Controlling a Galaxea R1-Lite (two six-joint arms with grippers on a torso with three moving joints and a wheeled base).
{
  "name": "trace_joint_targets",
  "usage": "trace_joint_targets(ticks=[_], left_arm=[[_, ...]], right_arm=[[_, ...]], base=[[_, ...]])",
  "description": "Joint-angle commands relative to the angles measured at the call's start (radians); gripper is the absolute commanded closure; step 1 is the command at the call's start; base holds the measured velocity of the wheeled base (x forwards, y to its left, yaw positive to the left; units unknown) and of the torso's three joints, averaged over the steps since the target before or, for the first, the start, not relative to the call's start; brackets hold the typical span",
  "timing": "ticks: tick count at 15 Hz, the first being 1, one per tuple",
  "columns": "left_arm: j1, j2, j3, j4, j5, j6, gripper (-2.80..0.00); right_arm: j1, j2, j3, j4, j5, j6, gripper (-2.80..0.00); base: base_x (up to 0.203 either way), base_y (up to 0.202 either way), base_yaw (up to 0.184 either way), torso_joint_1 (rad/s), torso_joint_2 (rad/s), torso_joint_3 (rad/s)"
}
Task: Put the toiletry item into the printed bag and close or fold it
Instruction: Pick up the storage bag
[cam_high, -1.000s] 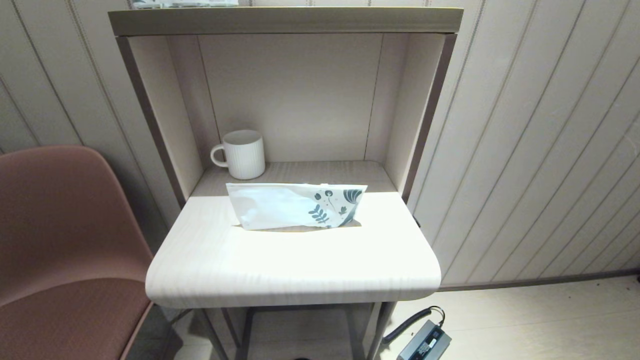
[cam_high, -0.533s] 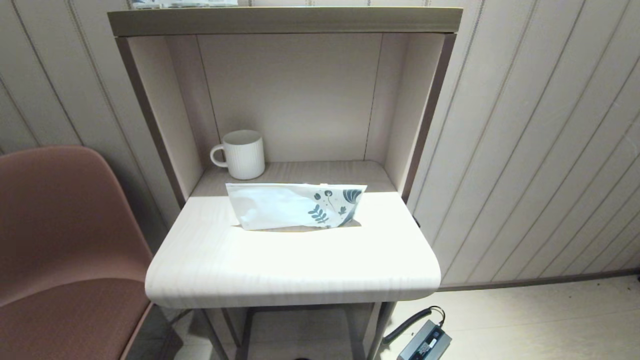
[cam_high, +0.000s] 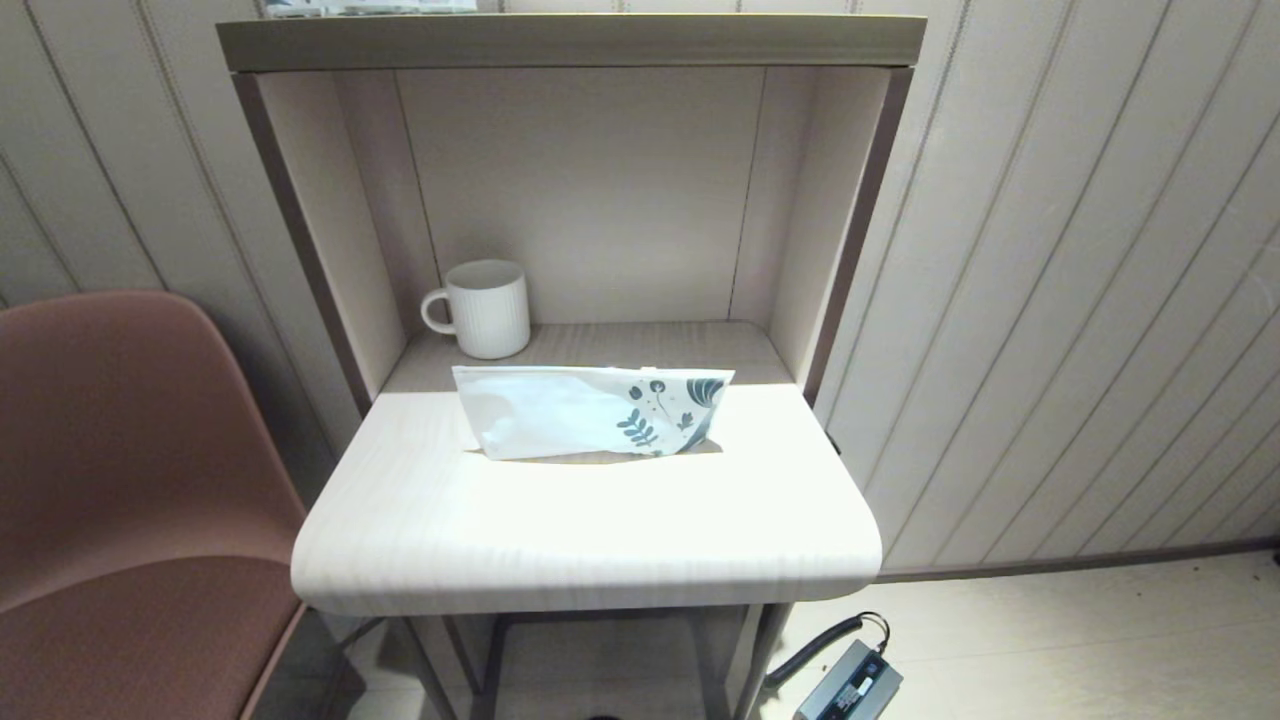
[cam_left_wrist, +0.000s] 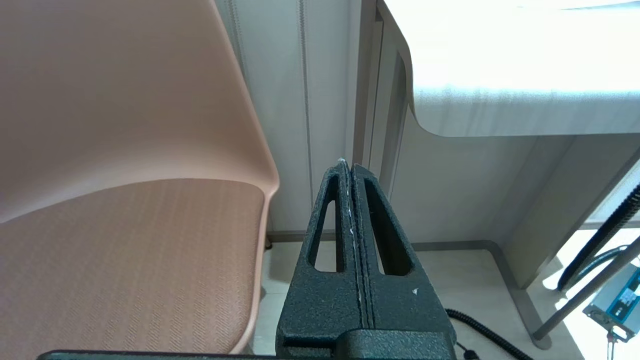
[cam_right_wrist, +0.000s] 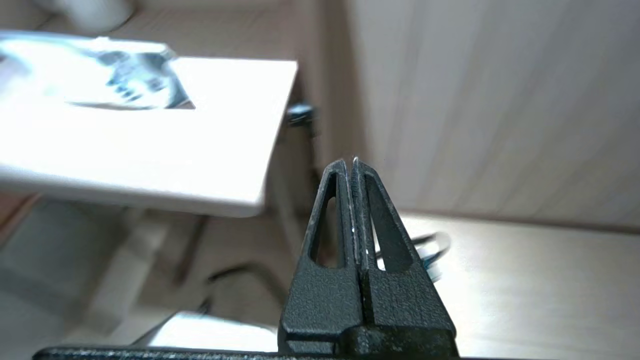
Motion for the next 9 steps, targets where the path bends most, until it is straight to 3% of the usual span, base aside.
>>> trace_joint_targets(ticks=[1,2,3,4,5,6,9], left_arm=[[0.0,0.001,-0.001,0.002,0.0,0.001,0.0],[0.0,0.001,-0.001,0.002,0.0,0.0,0.0],[0.0,0.001,-0.001,0.002,0.0,0.0,0.0],[0.0,0.001,-0.001,0.002,0.0,0.0,0.0],[0.0,0.001,-0.001,0.002,0.0,0.0,0.0],[0.0,0.001,0.001,0.001,0.0,0.0,0.0],[0.0,0.001,-0.001,0.002,0.0,0.0,0.0]], right_arm=[[0.122,0.347,-0.099,0.006,0.02,0.027,0.0],[0.227,0.421,-0.119,0.01,0.03,0.042,-1.7],[0.319,0.465,-0.13,0.011,0.038,0.054,-2.8],[0.399,0.513,-0.142,0.013,0.046,0.064,-2.8],[0.452,0.551,-0.154,0.013,0.066,0.07,-0.97],[0.481,0.574,-0.171,0.011,0.131,0.07,0.0],[0.443,0.671,-0.211,-0.013,0.212,0.045,0.0]], base=[[0.0,0.0,0.0,0.0,0.0,0.0],[0.0,0.0,0.0,0.0,0.0,0.0],[0.0,0.0,0.0,0.0,0.0,0.0],[0.0,0.0,0.0,0.0,0.0,0.0],[0.0,0.0,0.0,0.0,0.0,0.0],[0.0,0.0,0.0,0.0,0.0,0.0],[0.0,0.0,0.0,0.0,0.0,0.0]])
